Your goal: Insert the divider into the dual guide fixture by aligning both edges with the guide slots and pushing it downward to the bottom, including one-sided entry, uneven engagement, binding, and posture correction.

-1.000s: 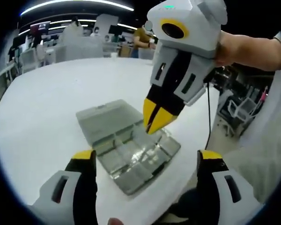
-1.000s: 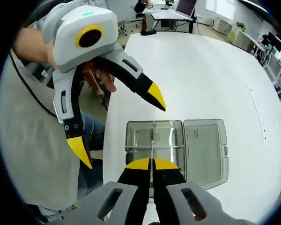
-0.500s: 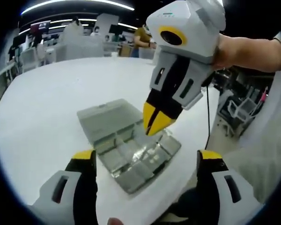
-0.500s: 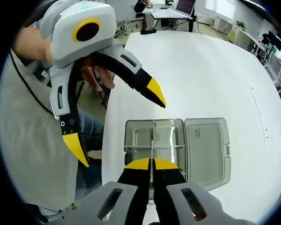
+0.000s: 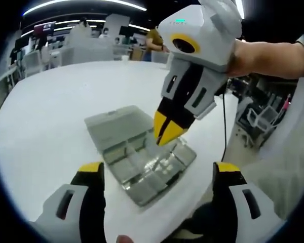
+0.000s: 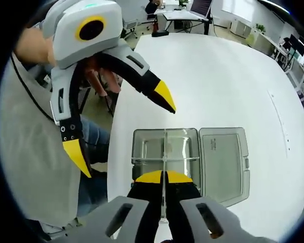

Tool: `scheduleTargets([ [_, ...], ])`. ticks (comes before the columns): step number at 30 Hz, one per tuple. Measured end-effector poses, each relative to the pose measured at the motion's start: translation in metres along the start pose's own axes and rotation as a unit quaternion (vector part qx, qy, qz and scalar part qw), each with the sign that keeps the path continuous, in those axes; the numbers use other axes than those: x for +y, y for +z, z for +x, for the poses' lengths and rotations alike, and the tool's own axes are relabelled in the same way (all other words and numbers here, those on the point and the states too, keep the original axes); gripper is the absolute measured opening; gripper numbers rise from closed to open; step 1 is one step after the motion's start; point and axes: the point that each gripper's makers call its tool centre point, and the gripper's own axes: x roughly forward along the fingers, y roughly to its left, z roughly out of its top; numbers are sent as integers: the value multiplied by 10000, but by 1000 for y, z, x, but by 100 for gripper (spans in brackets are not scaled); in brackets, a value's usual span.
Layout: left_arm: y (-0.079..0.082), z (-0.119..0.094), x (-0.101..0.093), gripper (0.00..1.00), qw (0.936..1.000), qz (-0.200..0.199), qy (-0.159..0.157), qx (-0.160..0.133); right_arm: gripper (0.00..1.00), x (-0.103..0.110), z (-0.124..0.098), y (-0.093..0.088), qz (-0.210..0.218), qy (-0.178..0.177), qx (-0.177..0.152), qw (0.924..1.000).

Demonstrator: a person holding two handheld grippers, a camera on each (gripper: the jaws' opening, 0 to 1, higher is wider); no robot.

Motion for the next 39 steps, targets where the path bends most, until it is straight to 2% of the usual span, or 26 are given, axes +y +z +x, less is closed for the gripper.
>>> scheduleTargets([
  [20,0,0,2,85,10000,-30,16,-4,0,1,5,-3,-8,-10,-22,10000],
  [39,2,1,1,84,10000,-9,4,-13,0,0,10,-7,227,-74,-75,9997],
])
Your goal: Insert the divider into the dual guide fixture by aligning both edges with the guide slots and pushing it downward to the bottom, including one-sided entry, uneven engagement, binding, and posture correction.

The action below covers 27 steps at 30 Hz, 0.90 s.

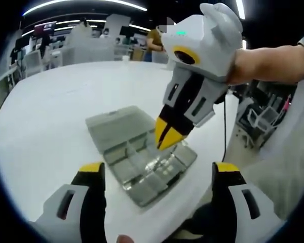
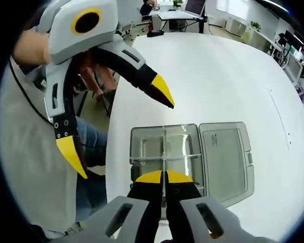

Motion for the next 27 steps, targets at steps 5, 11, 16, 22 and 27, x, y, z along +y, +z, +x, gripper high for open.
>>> scheduleTargets([
  [5,0,-1,-1,84,10000,2,6,1,0,0,1,-1,19,-11,-16,10000],
  [11,0,-3,0,84,10000,11,16,2,0,-1,3,-2,73,-30,-38,10000],
  [16,-1,-4,-2,84,10000,8,12,16,0,-1,3,-5,155,-48,-66,9998],
  [22,-2,-3,-3,84,10000,21,-4,26,0,0,3,-4,137,-62,-66,9999],
  [27,-2,-4,-3,84,10000,22,-3,23,0,1,4,-4,132,-70,-52,9999],
])
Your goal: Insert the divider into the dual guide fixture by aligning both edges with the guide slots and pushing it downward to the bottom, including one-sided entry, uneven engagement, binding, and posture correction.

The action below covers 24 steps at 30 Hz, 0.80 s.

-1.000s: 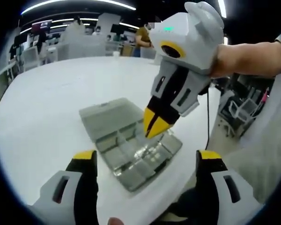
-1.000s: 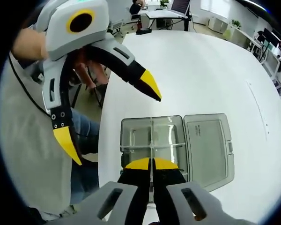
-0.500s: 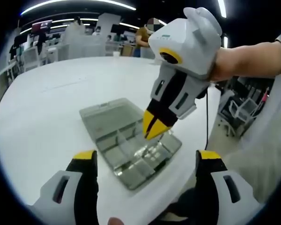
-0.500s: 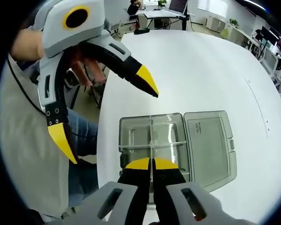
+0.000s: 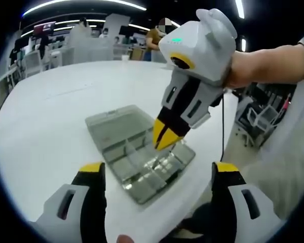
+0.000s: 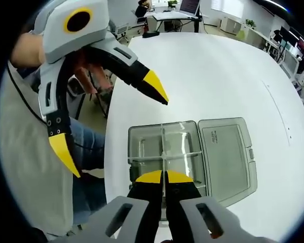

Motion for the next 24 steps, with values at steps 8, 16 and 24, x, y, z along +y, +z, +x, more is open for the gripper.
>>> scheduleTargets([
  [8,-1,0,0,84,10000,-7,5,4,0,1,2,-1,4,-17,19,10000],
  [16,-1,0,-1,84,10000,-7,5,12,0,2,4,-1,-47,-15,33,10000],
  [24,-3,0,0,84,10000,-29,10,17,0,3,5,-1,-57,-42,34,10000],
])
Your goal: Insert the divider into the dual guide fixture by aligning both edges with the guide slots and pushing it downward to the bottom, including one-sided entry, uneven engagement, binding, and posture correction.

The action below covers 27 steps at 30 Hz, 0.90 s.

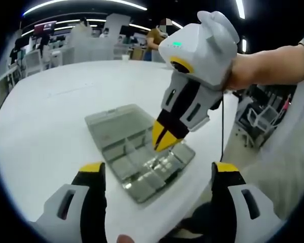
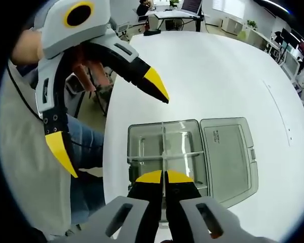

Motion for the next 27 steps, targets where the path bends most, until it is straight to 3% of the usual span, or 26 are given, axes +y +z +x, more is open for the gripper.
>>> scheduleTargets([
  [27,-2,0,0,83,10000,-34,-10,28,0,0,7,-4,-70,-69,24,9999],
])
